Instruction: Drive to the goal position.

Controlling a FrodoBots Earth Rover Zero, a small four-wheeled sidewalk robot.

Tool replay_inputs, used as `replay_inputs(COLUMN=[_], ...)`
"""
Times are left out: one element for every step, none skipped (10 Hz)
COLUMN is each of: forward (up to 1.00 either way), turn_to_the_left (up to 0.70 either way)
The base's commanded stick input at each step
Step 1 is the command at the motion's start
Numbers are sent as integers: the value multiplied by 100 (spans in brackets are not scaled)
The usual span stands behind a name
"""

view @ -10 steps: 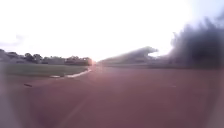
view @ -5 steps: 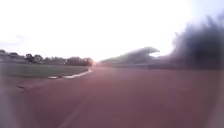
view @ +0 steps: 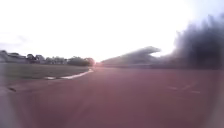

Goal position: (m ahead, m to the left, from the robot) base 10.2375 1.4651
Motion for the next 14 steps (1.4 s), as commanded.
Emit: replay_inputs(forward=[70, 70, 70, 70, 70, 70, 70, 70, 70, 70, 70, 70, 70, 70], turn_to_the_left=[0, 0, 0, 0, 0, 0, 0, 0, 0, 0, 0, 0, 0, 0])
